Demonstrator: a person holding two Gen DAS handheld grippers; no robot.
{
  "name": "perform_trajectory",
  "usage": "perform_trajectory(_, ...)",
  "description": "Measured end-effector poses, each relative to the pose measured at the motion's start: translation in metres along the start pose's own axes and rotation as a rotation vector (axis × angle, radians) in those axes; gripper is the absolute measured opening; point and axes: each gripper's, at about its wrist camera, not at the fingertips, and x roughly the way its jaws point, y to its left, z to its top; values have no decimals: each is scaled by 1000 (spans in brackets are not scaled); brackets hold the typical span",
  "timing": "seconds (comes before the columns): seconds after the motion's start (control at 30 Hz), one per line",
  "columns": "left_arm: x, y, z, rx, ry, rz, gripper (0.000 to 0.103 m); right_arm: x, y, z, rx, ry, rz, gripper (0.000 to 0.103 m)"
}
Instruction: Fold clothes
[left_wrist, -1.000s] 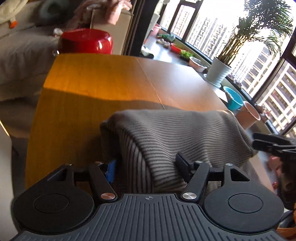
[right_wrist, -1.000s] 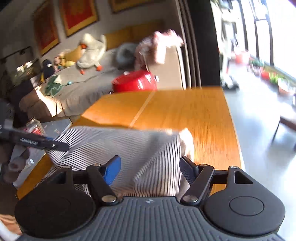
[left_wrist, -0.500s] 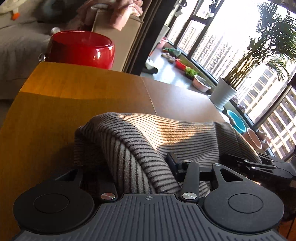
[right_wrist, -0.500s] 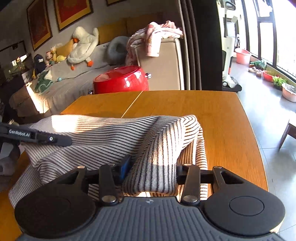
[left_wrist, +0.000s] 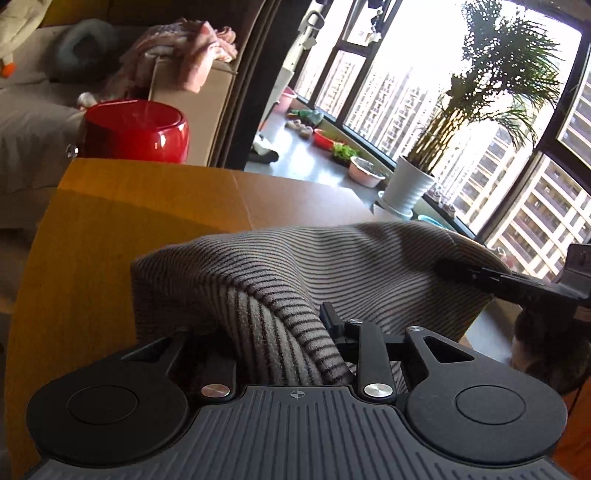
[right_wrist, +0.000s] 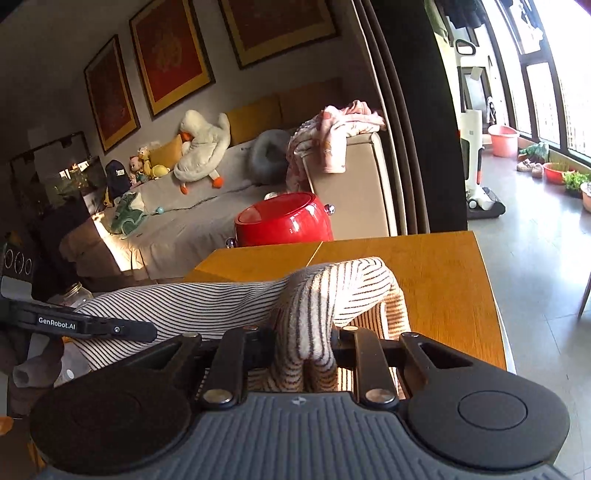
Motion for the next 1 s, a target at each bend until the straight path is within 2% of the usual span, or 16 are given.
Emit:
perform_trajectory(0.1, 2, 3, -14, 8, 29, 24, 37, 1, -12, -22, 40, 71, -17, 20)
perform_trajectory(0.2, 4, 6, -27, 17, 58, 48, 43, 13, -19, -50, 42, 120, -77, 27)
perform_trajectory(0.23, 4, 7, -32, 19, 67, 56, 52, 17, -21, -59, 43, 136, -97, 28)
perform_trajectory(0.27, 5, 8, -37, 22, 77, 65, 56, 15, -20, -58, 35, 138, -102, 29)
perform_trajectory(0.37, -14, 4, -31, 50, 42, 117, 60, 10, -15, -53, -1, 133, -131, 46)
perform_trajectory(0.4, -24, 0, -31, 52, 24, 125, 61, 6, -13, -50, -13, 115, -150, 63)
perform_trajectory(0.43, -33, -5, -30, 55, 4, 127, 63, 3, -12, -48, -24, 97, -169, 75)
perform_trajectory(0.53, -51, -23, -30, 77, -34, 100, 71, -8, -8, -40, -59, 43, -226, 86)
perform_trajectory(0.63, -45, -40, -33, 107, -11, 57, 75, -16, 0, -30, -68, -25, -185, 99)
perform_trajectory(0.77, -20, -45, -40, 95, 45, 48, 76, -12, 12, -24, -80, -58, -63, 103)
perform_trajectory(0.9, -3, -39, -47, 72, 84, 43, 80, 16, 8, -35, -24, 35, 16, 103)
perform_trajectory(0.97, 5, -31, -48, 53, 103, 38, 82, 31, 1, -47, 11, 84, -2, 103)
perform_trajectory(1.0, 9, -26, -48, 46, 103, 32, 84, 31, 1, -51, 2, 71, -2, 103)
